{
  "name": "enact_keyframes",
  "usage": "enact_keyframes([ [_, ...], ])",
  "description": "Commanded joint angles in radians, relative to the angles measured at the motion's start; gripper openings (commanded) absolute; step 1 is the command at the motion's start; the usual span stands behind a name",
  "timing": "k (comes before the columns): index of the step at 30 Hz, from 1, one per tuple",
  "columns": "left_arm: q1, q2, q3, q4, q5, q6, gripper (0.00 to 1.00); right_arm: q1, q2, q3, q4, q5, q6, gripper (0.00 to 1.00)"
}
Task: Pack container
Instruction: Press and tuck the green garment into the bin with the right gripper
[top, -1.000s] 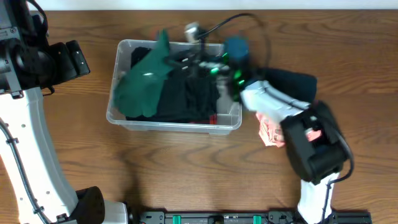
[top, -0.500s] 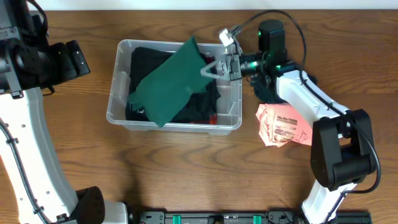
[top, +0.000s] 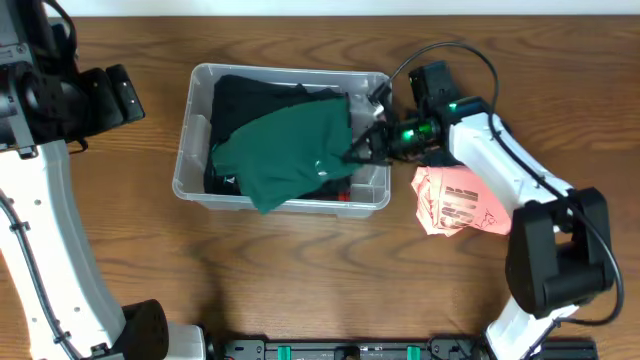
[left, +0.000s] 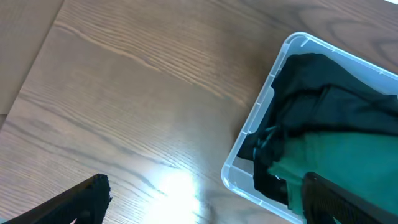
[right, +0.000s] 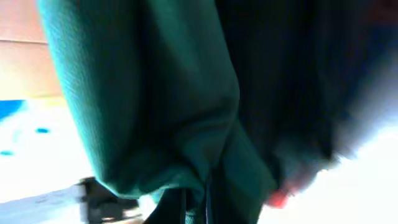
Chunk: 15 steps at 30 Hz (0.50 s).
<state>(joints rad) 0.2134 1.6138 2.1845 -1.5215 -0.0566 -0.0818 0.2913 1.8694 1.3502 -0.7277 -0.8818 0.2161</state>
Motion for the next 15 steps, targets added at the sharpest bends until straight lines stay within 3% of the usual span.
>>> enact_keyframes([
  [1,0.004,-0.008,-0.008,-0.004,-0.008,-0.005,0.98,0.001,-0.089,-0.006,-0.064,0.280,-0.116,0.02],
  [9,0.004,-0.008,-0.008,-0.004,-0.008,-0.005,0.98,0.041,-0.304,-0.006,-0.135,0.594,-0.148,0.01],
  [15,0.004,-0.008,-0.008,-0.004,-0.008,-0.006,0.98,0.088,-0.302,-0.008,-0.163,0.632,-0.151,0.01],
])
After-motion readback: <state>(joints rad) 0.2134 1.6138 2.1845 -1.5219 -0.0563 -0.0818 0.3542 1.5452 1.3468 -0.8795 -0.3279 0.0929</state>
